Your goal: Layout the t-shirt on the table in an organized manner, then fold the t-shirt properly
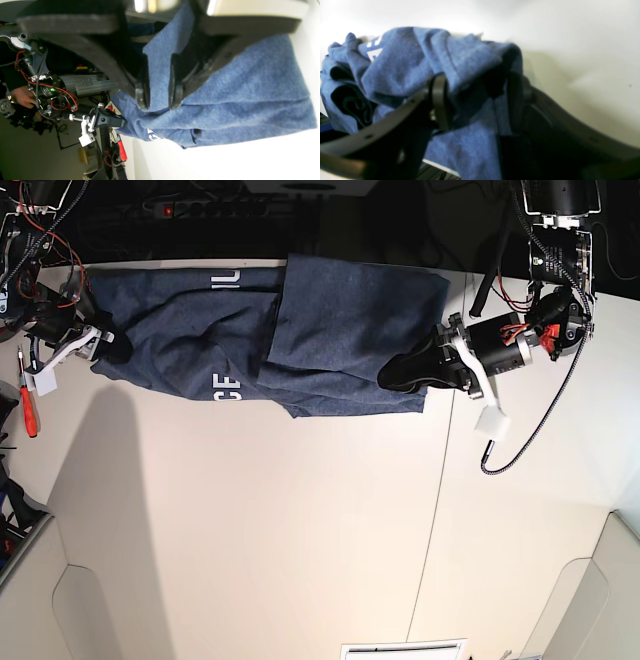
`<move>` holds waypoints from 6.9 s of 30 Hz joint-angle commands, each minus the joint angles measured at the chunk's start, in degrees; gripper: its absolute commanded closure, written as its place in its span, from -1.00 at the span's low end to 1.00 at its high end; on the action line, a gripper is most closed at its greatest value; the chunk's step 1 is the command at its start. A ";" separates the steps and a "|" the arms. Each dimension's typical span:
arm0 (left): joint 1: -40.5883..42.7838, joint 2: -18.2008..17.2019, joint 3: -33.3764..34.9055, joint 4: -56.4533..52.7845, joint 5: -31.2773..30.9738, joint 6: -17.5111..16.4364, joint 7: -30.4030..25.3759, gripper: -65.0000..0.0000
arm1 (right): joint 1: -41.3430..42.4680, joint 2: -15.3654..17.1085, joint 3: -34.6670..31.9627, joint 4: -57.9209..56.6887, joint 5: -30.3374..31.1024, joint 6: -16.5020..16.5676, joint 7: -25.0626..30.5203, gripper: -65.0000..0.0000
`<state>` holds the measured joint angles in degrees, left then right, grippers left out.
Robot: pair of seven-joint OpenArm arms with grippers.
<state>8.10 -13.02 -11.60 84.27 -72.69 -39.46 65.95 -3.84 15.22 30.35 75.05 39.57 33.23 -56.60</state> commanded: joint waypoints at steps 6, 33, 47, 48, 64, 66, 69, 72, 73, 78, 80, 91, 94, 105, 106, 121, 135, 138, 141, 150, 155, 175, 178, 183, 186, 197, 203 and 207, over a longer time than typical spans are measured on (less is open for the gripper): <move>-0.48 -0.46 -0.15 1.07 -1.57 -0.54 -1.05 0.56 | 0.44 0.83 0.26 1.18 0.28 -0.04 0.70 -0.01; -0.46 -0.44 -0.15 1.07 -1.55 -0.54 -1.05 0.56 | 0.15 0.81 0.26 5.84 -10.69 -0.68 1.88 -0.01; -0.46 -0.46 -1.36 1.07 -2.19 -0.54 -3.56 0.57 | 0.33 0.79 -5.38 -2.03 -0.57 -0.63 0.42 0.65; -0.48 -0.46 -2.73 1.07 -2.75 -0.54 -4.26 0.57 | 0.33 0.79 -5.81 -2.01 0.79 -0.63 0.39 0.88; 6.86 -1.75 -19.12 0.90 20.50 -0.54 -7.54 1.00 | 0.33 -5.92 -6.25 12.50 11.98 0.04 -4.61 1.00; 7.19 -1.77 -17.42 0.13 25.86 -0.54 -11.21 1.00 | 0.33 -8.26 -6.97 16.26 13.11 0.04 -5.40 1.00; 7.15 -1.77 -13.31 -1.40 31.08 -0.37 -13.31 1.00 | 0.31 -11.21 -10.08 20.44 13.40 0.04 -5.64 1.00; 7.15 -1.77 -8.37 -2.82 31.63 -0.11 -13.42 1.00 | 0.33 -14.36 -15.78 21.64 13.35 0.07 -5.53 1.00; 7.15 -1.77 -6.80 -3.06 31.61 -0.13 -13.55 1.00 | 0.31 -15.61 -18.12 21.62 13.20 0.20 -5.44 1.00; 7.13 -1.75 -1.55 -3.13 31.61 -0.13 -15.02 1.00 | 0.33 -21.59 -31.78 21.59 7.15 0.20 -2.16 1.00; 7.10 -1.75 -1.07 -3.13 31.61 -0.13 -15.19 1.00 | 0.33 -22.86 -37.05 21.59 3.74 0.20 -0.33 1.00; 6.69 -1.77 -1.18 -3.13 31.58 -0.17 -15.19 1.00 | 0.35 -23.37 -52.48 21.59 -14.29 -0.50 5.38 1.00; 6.01 -1.79 -1.18 -3.13 31.32 -0.17 -15.19 1.00 | 0.35 -23.37 -52.54 21.59 -17.03 -0.50 7.54 1.00; 5.09 -1.84 -1.18 -3.10 27.47 -0.22 -15.13 1.00 | 1.18 -23.71 -52.57 21.59 -15.72 -0.48 14.51 0.29; 5.07 -1.97 -1.18 -3.02 27.47 -0.22 -15.13 1.00 | 1.55 -23.93 -52.61 21.59 -15.19 -0.48 14.51 0.29; 6.19 -4.57 -20.11 8.15 18.60 -0.54 -6.27 1.00 | 7.56 -23.93 -53.13 21.59 -17.79 -0.52 14.58 0.29; 6.84 -1.57 -18.73 15.32 -6.29 -0.54 -1.55 1.00 | 10.16 -23.91 -36.17 21.35 -19.54 -8.39 15.65 1.00; 5.57 -1.22 -12.63 14.67 -3.74 -0.54 -1.90 1.00 | 9.99 -23.91 -31.95 20.20 -11.41 -6.62 10.67 1.00; 3.52 -1.25 -7.72 13.14 -1.73 -0.54 -1.92 1.00 | 9.60 -23.91 -28.63 16.79 -4.68 -3.93 7.87 1.00; 1.55 -1.25 0.33 6.58 -1.29 -0.54 -1.86 1.00 | 9.75 -23.91 -26.45 0.59 4.22 0.02 6.64 1.00; -0.20 -1.27 1.01 -2.93 12.85 -0.54 -8.20 1.00 | 10.82 -23.91 -26.45 -4.35 -3.50 -0.17 10.64 1.00; -13.77 -1.22 1.16 -12.46 34.88 12.33 -20.76 1.00 | 6.73 -23.82 -27.80 -1.01 -17.38 -3.23 6.38 1.00; -17.14 -1.03 1.20 -15.21 34.91 12.31 -20.76 1.00 | 3.63 -23.80 -27.82 3.41 -17.05 -3.21 5.51 1.00; -21.79 0.85 1.53 -22.43 34.86 12.26 -21.31 1.00 | 0.17 -23.80 -28.92 9.53 -14.75 -3.21 3.13 1.00; -23.34 1.79 4.33 -25.94 35.10 12.22 -23.45 1.00 | -0.52 -23.80 -30.95 10.43 -13.42 -3.21 2.69 1.00; -26.27 -5.70 4.24 -18.49 34.56 9.68 -26.67 1.00 | 4.26 -23.82 -35.08 12.92 -11.23 -3.19 6.62 1.00; -25.38 -10.08 -3.26 -15.52 33.42 9.68 -22.38 1.00 | 6.03 -23.82 -41.29 18.71 -8.41 -1.40 1.77 1.00; -23.02 -10.80 -6.34 -15.54 31.98 9.66 -22.40 1.00 | 6.16 -23.82 -49.99 17.97 -12.00 -1.33 0.70 1.00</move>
<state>-13.65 -22.96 -17.69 67.81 -39.57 -29.21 44.58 1.67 -8.12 -19.84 92.27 26.52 31.55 -56.84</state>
